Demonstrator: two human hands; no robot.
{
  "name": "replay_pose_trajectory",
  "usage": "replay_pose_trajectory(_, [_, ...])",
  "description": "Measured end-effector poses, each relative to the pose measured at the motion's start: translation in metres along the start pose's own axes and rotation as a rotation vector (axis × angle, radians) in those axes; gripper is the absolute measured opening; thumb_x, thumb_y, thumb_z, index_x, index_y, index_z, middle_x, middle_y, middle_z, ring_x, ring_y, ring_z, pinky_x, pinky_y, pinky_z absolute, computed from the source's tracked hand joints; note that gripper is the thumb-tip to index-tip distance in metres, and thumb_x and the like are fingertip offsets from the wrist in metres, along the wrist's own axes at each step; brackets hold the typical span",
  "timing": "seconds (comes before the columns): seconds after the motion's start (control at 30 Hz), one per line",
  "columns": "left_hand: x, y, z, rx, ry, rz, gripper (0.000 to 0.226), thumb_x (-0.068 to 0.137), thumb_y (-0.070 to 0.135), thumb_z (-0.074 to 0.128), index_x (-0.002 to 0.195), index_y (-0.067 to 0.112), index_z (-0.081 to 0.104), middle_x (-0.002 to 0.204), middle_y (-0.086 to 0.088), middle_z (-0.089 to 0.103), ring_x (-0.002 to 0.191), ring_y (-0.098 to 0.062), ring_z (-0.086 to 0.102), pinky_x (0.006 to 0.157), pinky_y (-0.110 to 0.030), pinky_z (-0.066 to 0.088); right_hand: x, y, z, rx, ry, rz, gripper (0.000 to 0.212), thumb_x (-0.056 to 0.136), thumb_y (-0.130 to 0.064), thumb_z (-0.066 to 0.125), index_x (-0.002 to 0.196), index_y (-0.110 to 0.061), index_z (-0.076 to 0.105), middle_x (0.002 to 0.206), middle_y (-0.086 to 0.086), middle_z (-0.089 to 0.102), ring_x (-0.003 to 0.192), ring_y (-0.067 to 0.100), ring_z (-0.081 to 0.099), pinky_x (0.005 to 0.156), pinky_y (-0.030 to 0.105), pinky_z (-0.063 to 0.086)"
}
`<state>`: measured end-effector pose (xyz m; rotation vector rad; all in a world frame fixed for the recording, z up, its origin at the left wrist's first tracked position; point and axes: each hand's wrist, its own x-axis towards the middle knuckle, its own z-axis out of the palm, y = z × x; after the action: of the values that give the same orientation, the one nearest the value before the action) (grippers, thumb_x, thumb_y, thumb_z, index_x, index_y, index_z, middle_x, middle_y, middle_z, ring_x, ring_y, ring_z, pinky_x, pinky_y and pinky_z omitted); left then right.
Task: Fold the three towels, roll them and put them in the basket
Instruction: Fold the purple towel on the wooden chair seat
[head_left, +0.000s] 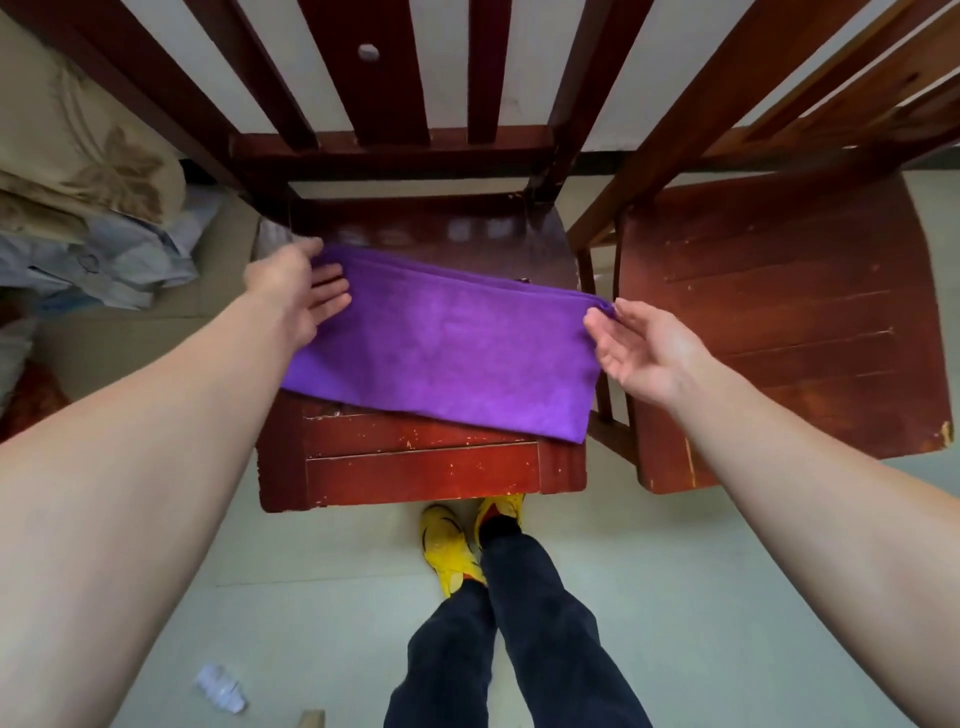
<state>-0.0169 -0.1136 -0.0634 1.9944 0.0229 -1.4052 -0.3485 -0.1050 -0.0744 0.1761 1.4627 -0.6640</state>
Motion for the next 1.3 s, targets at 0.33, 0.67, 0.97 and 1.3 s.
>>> replay_pose_trajectory(0.33, [-0.007, -0.064, -0.006, 0.401, -0.024, 0.179, 0.013, 0.09, 0.005, 0.054, 0.098, 0.014, 0.059, 0.073, -0.004, 0.058, 0.056, -0.009, 0.053, 0.048, -0.017, 0.04, -0.005, 0.053, 0.039, -0.571, -0.078, -0.073, 0.016, 0.091, -0.013, 0.059, 0.105, -0.018, 0.065, 0.095, 0.003, 0.073, 0.086, 0.015, 0.071, 0.068, 0.027, 0.051])
replay_pose_trajectory(0.67, [-0.014, -0.089, -0.049, 1.096, 0.058, 0.616, 0.014, 0.08, 0.009, 0.061, 0.091, 0.012, 0.069, 0.081, -0.009, 0.065, 0.079, -0.029, 0.061, 0.076, -0.038, 0.05, -0.001, 0.082, -0.027, -1.092, 0.43, -0.415, 0.037, 0.073, -0.041, 0.078, 0.098, -0.025, 0.056, 0.083, -0.005, 0.066, 0.082, 0.02, 0.062, 0.08, 0.033, 0.05])
replay_pose_trajectory(0.97, [-0.026, -0.115, -0.058, 1.268, -0.068, 0.473, 0.014, 0.084, 0.013, 0.059, 0.096, 0.013, 0.065, 0.088, -0.013, 0.065, 0.091, -0.036, 0.06, 0.078, -0.043, 0.049, 0.011, 0.091, -0.052, -1.14, 0.475, -0.263, 0.026, 0.075, -0.025, 0.08, 0.095, -0.018, 0.066, 0.092, 0.005, 0.07, 0.092, 0.028, 0.066, 0.08, 0.029, 0.047])
replay_pose_trajectory(1.3, [-0.024, -0.105, 0.013, 1.74, -0.311, 1.005, 0.082, 0.077, 0.05, 0.069, 0.147, 0.03, 0.032, 0.157, -0.011, 0.02, 0.142, -0.034, 0.019, 0.106, -0.045, 0.028, 0.032, 0.051, -0.013, -0.958, 0.412, -0.435, 0.027, 0.067, -0.033, 0.083, 0.067, -0.016, 0.063, 0.071, -0.004, 0.069, 0.065, 0.021, 0.065, 0.066, 0.04, 0.057])
